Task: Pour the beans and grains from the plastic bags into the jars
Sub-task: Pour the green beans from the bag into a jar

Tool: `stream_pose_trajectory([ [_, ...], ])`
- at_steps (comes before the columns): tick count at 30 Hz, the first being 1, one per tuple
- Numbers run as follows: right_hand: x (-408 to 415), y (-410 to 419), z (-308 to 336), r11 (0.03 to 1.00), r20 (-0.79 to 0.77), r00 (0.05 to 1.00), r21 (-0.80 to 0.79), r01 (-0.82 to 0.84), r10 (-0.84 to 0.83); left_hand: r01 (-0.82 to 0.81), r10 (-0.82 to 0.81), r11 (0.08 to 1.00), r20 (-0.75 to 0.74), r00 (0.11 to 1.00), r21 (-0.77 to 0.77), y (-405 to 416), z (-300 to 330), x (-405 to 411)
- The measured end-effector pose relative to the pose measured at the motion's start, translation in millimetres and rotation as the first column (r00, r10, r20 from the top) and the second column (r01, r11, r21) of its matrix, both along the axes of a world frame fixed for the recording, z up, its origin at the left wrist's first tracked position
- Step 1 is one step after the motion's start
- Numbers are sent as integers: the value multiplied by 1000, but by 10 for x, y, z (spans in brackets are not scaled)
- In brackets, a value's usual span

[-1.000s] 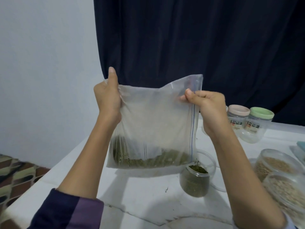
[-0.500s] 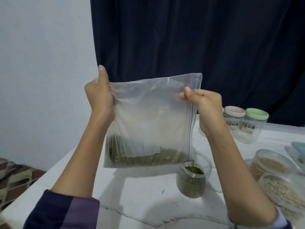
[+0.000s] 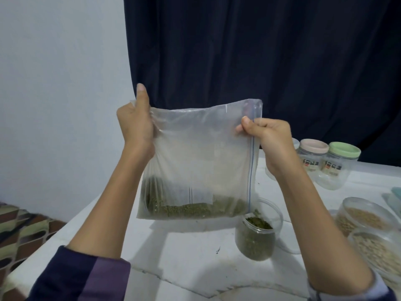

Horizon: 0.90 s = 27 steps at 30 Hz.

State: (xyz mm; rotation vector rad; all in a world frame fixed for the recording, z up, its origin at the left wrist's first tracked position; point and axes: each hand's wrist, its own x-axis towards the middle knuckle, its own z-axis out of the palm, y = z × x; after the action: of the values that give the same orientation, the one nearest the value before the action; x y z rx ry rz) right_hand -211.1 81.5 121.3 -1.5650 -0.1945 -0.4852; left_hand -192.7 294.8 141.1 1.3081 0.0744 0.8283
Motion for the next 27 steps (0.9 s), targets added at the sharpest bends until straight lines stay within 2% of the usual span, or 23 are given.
stream_pose_trajectory([
  [15, -115, 48, -68, 998, 19, 1000, 65, 17, -18, -9, 6, 999, 62, 998, 46, 49, 55, -45],
  [27, -206, 97, -8, 997, 25, 999, 80, 18, -20, -35, 34, 999, 43, 998, 11, 127, 28, -57],
])
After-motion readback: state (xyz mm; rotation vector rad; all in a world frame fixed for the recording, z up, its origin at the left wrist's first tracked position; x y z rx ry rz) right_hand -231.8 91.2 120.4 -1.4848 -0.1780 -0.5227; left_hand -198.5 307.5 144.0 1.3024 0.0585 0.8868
